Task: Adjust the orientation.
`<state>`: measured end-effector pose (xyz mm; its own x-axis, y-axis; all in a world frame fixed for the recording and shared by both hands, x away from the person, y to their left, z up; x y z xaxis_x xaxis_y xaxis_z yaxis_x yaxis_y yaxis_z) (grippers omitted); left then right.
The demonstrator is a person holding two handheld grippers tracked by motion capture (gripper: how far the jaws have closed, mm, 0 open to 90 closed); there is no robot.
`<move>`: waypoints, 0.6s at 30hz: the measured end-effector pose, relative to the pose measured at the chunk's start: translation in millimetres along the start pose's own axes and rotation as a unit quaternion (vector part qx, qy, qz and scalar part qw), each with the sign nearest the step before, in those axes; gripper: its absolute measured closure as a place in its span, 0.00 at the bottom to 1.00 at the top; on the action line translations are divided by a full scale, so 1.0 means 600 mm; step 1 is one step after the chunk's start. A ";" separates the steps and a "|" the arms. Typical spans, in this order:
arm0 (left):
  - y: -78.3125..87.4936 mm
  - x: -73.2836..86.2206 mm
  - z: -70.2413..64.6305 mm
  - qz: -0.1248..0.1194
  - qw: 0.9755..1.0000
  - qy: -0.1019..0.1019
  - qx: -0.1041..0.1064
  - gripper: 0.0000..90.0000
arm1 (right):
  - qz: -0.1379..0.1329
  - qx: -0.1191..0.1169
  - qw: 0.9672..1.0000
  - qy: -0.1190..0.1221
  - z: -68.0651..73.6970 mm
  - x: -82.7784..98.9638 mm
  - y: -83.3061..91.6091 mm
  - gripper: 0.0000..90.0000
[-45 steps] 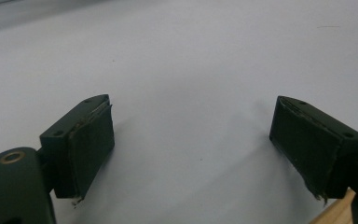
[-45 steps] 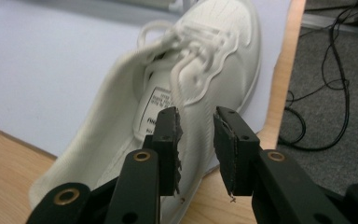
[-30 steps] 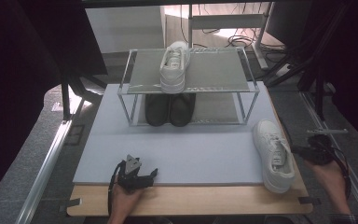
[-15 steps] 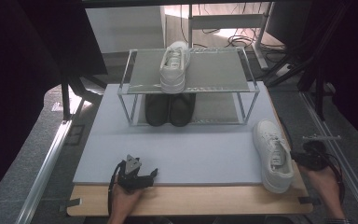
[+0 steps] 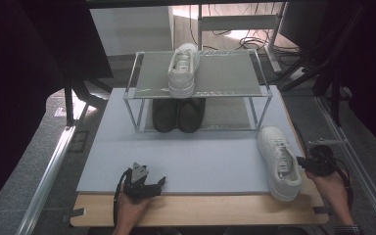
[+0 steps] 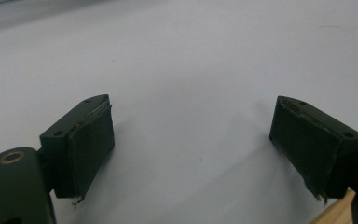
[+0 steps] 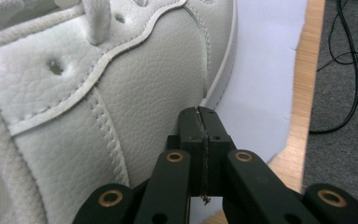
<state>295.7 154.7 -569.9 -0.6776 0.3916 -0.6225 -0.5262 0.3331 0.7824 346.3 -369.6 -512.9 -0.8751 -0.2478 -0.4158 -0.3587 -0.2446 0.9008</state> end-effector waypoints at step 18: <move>0.000 0.000 0.000 0.000 1.000 0.000 0.000 0.15 | 0.011 -0.017 1.000 0.006 -0.001 -0.024 -0.009 0.99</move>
<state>295.7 154.6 -569.9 -0.6775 0.3915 -0.6226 -0.5263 0.3332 0.7823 361.0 -365.4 -511.6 -0.8781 -0.2649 -0.3985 -0.3289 -0.2707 0.9047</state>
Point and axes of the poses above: each handheld gripper's, and its own axes: y roughly backward along the jaws, x roughly out of its underside, z roughly to its left, the point moved 5 cm from there along -y, roughly forward along the jaws, and after that the axes turned 14 degrees about z, right-handed, at the moved point
